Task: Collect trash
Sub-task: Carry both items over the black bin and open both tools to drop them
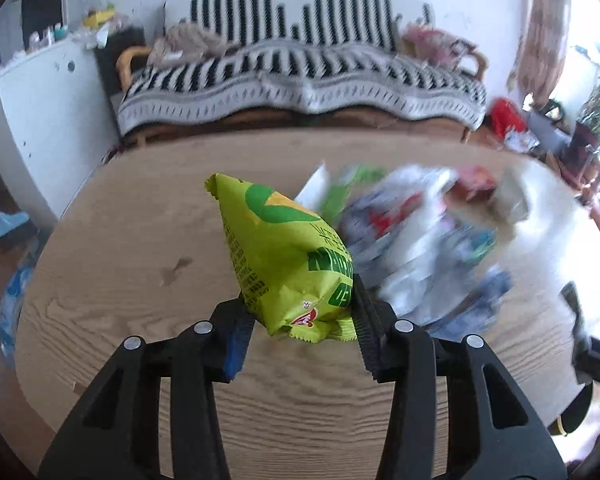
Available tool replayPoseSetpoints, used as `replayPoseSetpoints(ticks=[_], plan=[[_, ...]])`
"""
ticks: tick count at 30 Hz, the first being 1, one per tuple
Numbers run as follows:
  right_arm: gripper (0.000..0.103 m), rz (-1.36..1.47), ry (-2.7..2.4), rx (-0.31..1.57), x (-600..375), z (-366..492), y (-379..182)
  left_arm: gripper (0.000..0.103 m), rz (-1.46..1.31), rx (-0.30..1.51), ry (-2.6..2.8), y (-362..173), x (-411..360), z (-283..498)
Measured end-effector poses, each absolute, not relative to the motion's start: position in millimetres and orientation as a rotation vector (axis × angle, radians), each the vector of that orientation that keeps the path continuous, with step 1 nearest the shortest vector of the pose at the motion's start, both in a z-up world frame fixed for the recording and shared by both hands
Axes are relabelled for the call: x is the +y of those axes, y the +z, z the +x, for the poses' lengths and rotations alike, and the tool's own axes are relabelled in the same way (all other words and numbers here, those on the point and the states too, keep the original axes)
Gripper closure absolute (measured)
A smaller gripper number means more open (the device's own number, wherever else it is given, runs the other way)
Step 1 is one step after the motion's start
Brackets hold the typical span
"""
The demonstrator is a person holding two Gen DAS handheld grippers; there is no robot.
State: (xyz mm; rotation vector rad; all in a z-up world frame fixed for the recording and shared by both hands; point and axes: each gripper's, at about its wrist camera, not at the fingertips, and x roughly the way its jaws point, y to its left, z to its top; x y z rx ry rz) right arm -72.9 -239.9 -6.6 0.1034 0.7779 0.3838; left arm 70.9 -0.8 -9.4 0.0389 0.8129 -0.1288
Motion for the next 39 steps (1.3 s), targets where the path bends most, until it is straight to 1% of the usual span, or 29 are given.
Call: replayPoseSetpoints(ticks=[2,5,9,13,16,21,26,29,31,35,39], plan=[[0.090,0.159,0.300,0.747,-278.5,-87.4,4.6,0.058,0.021,0.790,-0.181,1.0,-25.4,66.7],[0.090,0.215,0.164,0.720,-339.6,-114.9,13.2,0.058,0.054,0.767,-0.313,6.4,-90.8,52.4],[0.090,0.305,-0.061,0.725,-428.2,-158.1,9.5,0.058,0.122,0.778,-0.546,-0.7,-200.4,19.7],[0.090,0.425,-0.306,0.734,-512.9,-216.4,-0.6,0.058,0.179,0.784,-0.793,-9.9,-305.1,-31.3],[0.090,0.528,-0.493,0.760,-575.0,-267.8,-24.2,0.058,0.215,0.792,-0.980,-26.7,-374.6,-75.5],[0.090,0.620,-0.626,0.845,-619.6,-322.3,-69.9,0.058,0.304,0.892,-1.180,-82.8,-465.6,-134.0],[0.090,0.706,-0.654,0.931,-648.9,-350.0,-109.2,0.058,0.382,1.035,-1.225,-153.6,-521.4,-148.8],[0.090,0.755,-0.640,0.977,-654.2,-353.7,-125.3,0.058,0.419,1.063,-1.228,-178.0,-538.8,-152.3],[0.090,0.778,-0.629,0.988,-657.3,-361.5,-131.1,0.058,0.418,1.093,-1.228,-187.4,-544.4,-156.4],[0.090,0.787,-0.634,0.992,-666.3,-365.0,-134.5,0.058,0.447,1.090,-1.241,-196.7,-557.7,-166.2],[0.090,0.785,-0.628,0.996,-668.0,-370.5,-136.5,0.058,0.435,1.103,-1.248,-195.7,-563.4,-168.1]])
